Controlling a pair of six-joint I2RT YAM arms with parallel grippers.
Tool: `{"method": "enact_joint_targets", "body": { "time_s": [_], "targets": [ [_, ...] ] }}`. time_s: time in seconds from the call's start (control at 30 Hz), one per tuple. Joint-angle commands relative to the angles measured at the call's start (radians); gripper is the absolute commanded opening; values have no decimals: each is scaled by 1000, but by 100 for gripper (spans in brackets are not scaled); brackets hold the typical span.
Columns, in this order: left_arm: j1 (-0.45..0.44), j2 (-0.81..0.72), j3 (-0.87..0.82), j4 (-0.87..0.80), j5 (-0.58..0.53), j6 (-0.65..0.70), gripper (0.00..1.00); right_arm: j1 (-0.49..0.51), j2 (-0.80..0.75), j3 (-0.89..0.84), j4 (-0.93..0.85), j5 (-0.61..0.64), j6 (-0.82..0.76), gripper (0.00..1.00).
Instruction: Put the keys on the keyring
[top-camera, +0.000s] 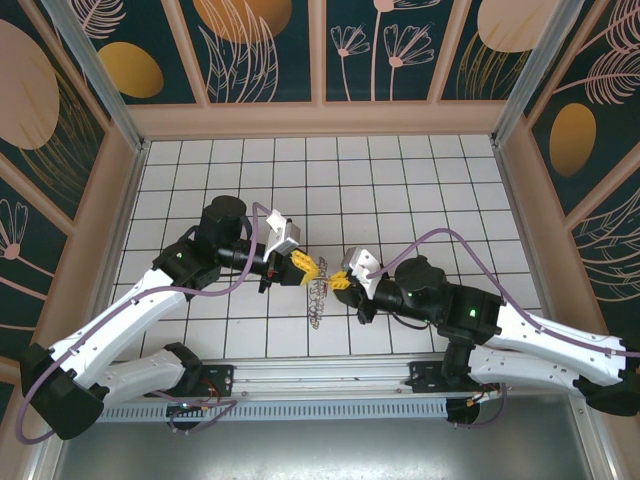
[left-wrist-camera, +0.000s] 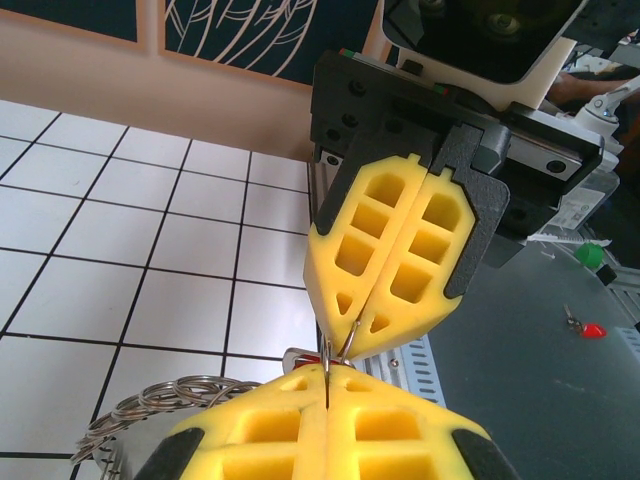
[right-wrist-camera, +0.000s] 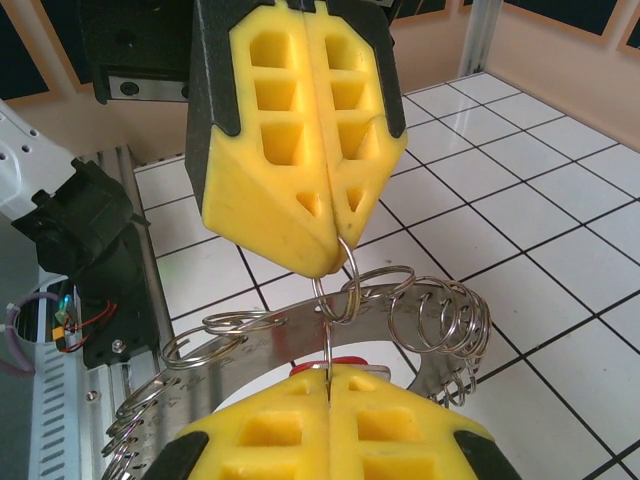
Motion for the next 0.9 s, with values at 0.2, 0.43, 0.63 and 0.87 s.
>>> {"method": "enact_joint_targets", "body": {
  "time_s": [0.2,0.43,0.63,0.87],
  "targets": [
    [-6,-6,23,41,10,2,0,4,0,9,33,31,1,0],
    [-7,-7,22,39,8,1,0,5,-5,12,19,36,7,0],
    [-6,-10,20,40,5,0,0,5,-7,12,17,30,8,0],
    [-6,-10,19,39,3,1,0,6,-11,12,11,31,16,0]
  ]
}}
